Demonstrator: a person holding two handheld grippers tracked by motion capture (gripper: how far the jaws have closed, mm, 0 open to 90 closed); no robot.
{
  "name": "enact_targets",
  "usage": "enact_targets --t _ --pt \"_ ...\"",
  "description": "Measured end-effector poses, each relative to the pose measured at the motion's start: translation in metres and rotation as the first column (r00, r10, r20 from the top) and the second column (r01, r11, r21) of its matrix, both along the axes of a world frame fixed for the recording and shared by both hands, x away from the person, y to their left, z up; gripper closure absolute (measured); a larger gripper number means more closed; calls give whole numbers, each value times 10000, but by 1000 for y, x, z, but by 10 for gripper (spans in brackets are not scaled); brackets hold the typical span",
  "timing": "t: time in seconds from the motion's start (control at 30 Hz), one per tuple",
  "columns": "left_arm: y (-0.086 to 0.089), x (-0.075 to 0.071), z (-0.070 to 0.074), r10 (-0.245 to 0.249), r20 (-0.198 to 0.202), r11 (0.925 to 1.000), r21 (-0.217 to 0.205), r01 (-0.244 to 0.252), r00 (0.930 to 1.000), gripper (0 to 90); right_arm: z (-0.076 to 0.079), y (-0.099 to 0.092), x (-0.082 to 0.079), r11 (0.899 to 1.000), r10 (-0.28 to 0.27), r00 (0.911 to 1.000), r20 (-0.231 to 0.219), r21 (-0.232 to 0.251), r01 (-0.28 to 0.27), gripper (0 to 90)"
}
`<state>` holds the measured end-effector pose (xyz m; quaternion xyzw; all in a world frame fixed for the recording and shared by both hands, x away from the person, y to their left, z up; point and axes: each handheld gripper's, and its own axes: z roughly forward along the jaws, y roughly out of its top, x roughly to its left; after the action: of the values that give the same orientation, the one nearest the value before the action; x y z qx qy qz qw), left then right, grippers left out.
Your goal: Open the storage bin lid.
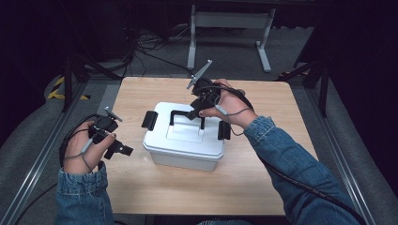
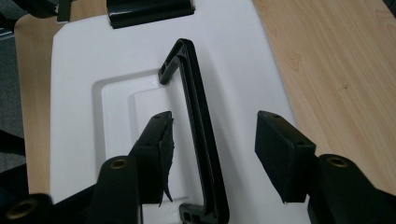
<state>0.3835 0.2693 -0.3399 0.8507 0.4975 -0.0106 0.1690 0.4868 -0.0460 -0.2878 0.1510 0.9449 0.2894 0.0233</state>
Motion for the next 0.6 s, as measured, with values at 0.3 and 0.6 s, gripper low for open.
enact_targets --t 0.3,0.6 --pt "1 0 -1 -29 -9 10000 55 30 10000 194 -11 9 2 9960 627 9980 -88 -637 -632 742" --pt "3 -2 -2 77 27 10000 2 -77 10000 193 -6 13 -5 9856 1340 9910 12 -1044 -1332 813"
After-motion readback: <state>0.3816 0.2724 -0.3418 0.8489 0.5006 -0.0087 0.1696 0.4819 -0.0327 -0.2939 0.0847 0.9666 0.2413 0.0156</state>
